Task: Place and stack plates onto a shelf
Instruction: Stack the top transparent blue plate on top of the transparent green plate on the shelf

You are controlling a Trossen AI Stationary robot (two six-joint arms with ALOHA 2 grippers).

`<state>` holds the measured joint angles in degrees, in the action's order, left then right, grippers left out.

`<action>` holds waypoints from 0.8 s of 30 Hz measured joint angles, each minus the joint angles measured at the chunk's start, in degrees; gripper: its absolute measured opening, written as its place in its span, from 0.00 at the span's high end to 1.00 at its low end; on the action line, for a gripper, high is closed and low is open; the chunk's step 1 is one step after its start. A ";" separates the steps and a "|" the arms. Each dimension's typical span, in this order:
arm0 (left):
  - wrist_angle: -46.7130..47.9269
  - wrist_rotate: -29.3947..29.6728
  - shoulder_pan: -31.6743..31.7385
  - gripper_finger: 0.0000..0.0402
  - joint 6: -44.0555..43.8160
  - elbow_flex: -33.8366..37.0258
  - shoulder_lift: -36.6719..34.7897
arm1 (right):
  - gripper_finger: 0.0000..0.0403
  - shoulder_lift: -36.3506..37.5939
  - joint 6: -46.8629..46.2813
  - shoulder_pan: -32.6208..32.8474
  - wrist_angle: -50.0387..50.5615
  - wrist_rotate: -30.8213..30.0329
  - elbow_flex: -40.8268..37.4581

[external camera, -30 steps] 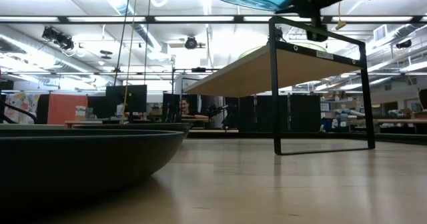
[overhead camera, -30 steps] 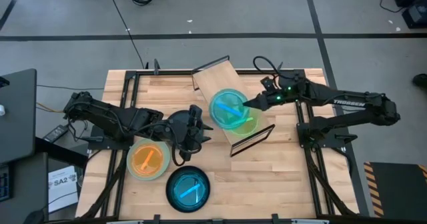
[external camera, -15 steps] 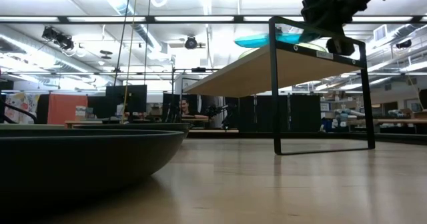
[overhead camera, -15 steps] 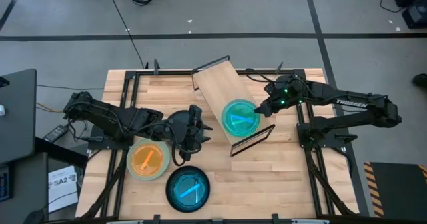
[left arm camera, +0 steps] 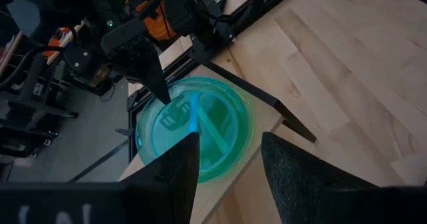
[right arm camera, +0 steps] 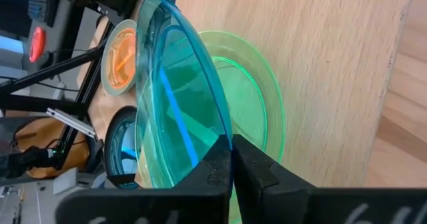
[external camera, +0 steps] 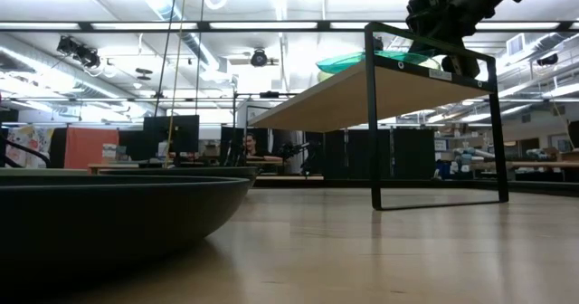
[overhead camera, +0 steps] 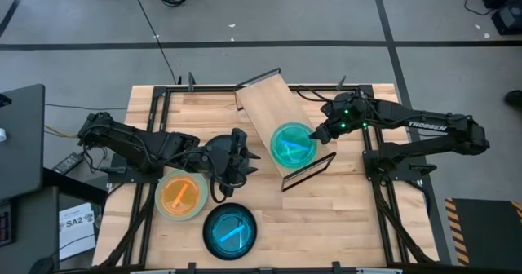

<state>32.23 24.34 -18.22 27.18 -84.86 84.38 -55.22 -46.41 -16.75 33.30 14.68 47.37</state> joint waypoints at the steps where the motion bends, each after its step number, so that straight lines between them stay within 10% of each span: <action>1: 0.00 -0.02 0.00 0.58 0.00 0.00 0.00 | 0.96 0.00 -0.01 0.00 -0.02 0.00 0.00; 24: 0.00 0.00 0.00 0.58 -0.02 0.00 0.00 | 0.82 0.00 -0.04 0.00 -0.20 -0.02 0.02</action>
<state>32.23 24.34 -18.22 27.16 -84.86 84.38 -55.22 -46.46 -16.75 33.10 14.66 47.40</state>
